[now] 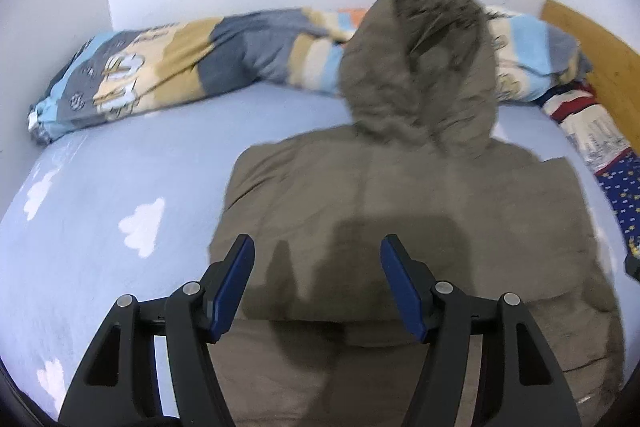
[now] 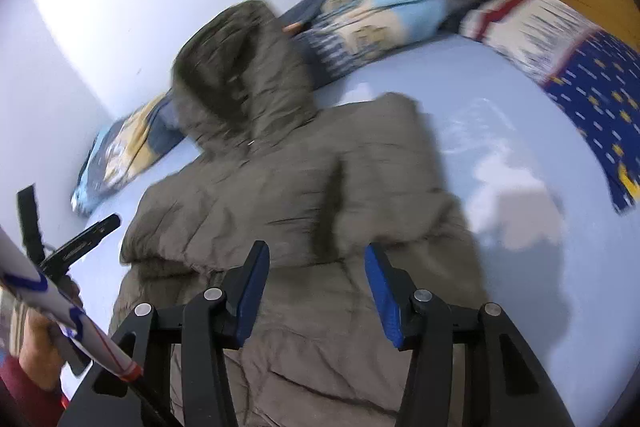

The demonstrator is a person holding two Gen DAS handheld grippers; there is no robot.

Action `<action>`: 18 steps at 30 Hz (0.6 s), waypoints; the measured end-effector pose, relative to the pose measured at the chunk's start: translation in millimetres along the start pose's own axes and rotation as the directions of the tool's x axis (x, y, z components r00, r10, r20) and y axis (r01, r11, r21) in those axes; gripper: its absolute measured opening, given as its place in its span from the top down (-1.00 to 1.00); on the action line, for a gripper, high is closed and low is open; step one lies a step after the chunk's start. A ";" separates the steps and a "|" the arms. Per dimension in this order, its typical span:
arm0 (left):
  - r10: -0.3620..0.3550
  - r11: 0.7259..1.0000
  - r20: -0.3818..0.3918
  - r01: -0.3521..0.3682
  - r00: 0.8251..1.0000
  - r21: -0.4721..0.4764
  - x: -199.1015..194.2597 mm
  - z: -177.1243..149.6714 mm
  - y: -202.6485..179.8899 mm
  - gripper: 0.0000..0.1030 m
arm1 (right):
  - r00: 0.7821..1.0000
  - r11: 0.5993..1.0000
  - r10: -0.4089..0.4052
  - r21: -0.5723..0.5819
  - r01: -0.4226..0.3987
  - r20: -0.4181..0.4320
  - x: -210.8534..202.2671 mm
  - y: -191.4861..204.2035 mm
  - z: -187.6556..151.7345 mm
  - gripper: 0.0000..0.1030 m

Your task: Fold large clothes

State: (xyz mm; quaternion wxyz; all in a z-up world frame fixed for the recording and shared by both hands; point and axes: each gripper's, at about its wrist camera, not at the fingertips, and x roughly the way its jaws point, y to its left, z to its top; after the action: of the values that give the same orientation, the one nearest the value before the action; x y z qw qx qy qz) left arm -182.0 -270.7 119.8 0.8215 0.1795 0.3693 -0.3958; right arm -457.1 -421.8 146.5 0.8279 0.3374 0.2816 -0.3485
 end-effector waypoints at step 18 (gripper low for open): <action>-0.057 0.988 -0.136 0.037 0.989 -0.149 20.4 -24.2 26.8 -0.47 | 0.947 0.978 -0.188 -0.138 0.156 -0.259 134.8 17.8 19.7 -0.15</action>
State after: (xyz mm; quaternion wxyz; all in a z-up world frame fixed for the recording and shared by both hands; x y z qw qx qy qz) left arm -163.8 -250.4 88.6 0.7949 0.1373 0.4580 -0.3735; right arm -358.2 -479.4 70.5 0.7661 0.3074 0.4401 -0.3533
